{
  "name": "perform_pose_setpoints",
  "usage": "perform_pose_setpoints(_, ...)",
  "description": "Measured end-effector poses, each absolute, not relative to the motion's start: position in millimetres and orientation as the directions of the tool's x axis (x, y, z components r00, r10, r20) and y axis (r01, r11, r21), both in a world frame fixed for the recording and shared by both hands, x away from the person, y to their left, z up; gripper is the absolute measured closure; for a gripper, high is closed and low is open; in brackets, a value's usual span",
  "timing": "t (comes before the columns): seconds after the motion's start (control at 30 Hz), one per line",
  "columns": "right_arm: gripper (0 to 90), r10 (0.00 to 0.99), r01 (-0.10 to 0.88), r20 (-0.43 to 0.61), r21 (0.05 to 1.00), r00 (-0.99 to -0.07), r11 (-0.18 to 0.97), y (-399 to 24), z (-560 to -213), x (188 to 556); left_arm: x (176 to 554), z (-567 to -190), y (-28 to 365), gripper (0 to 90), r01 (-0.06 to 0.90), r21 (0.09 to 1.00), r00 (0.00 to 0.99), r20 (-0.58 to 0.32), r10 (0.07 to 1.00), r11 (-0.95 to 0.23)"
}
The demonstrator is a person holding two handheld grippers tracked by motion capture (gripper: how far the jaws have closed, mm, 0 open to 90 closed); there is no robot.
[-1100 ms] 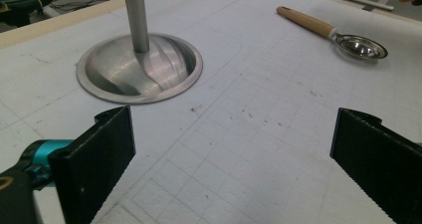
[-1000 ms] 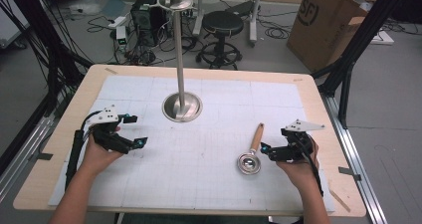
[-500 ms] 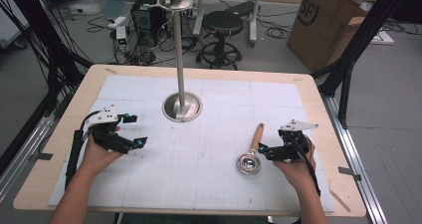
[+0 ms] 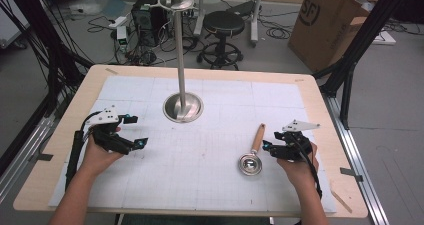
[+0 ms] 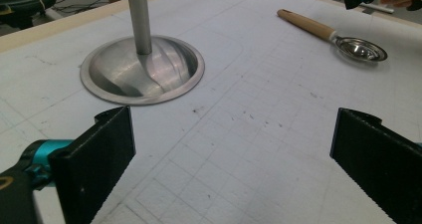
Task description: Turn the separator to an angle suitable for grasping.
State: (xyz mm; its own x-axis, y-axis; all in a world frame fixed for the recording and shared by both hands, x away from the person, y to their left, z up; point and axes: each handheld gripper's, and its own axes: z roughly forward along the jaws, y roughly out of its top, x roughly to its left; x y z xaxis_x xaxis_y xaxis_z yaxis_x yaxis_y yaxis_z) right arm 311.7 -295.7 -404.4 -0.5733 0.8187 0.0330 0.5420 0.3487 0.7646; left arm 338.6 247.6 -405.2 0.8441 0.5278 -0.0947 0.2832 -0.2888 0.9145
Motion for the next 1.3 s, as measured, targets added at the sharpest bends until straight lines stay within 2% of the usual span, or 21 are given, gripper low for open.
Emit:
perform_pose_setpoints(0.03,47.0,0.816,0.542,0.038,0.765,-0.576,0.347,-296,-404,313,339,-405,248,4.5,0.283,0.915,0.843,-0.095,0.529,-0.287)
perform_pose_setpoints(0.1,55.2,0.82,0.553,0.037,0.756,-0.572,0.351,-297,-404,320,339,-405,249,4.5,0.285,0.915,0.842,-0.097,0.531,-0.284)
perform_pose_setpoints(0.17,57.9,0.818,0.557,0.039,0.752,-0.573,0.354,-297,-405,322,339,-405,248,4.4,0.286,0.916,0.842,-0.099,0.531,-0.283)
perform_pose_setpoints(0.2,63.2,0.816,0.571,0.034,0.731,-0.577,0.373,-296,-405,329,339,-405,248,4.5,0.286,0.916,0.842,-0.099,0.531,-0.283)
perform_pose_setpoints(0.37,69.2,0.816,0.582,0.011,0.707,-0.577,0.402,-291,-400,342,339,-406,248,4.5,0.289,0.912,0.842,-0.098,0.53,-0.29)
perform_pose_setpoints(0.57,82.1,0.828,0.6,-0.018,0.679,-0.561,0.422,-284,-397,365,339,-408,245,4.5,0.287,0.904,0.846,-0.084,0.527,-0.316)
perform_pose_setpoints(0.6,86.7,0.837,0.608,-0.028,0.674,-0.546,0.419,-283,-400,372,339,-408,245,4.5,0.287,0.903,0.847,-0.084,0.526,-0.318)
perform_pose_setpoints(0.67,89.0,0.847,0.612,-0.06,0.665,-0.528,0.428,-282,-405,376,339,-408,244,4.5,0.289,0.903,0.847,-0.086,0.525,-0.317)
perform_pose_setpoints(0.83,89.5,0.852,0.624,-0.098,0.639,-0.514,0.45,-282,-413,384,340,-408,245,4.5,0.292,0.904,0.845,-0.091,0.526,-0.312)
perform_pose_setpoints(1.3,89.4,0.862,0.668,-0.084,0.596,-0.5,0.446,-276,-428,395,340,-408,246,4.5,0.292,0.905,0.843,-0.092,0.53,-0.308)
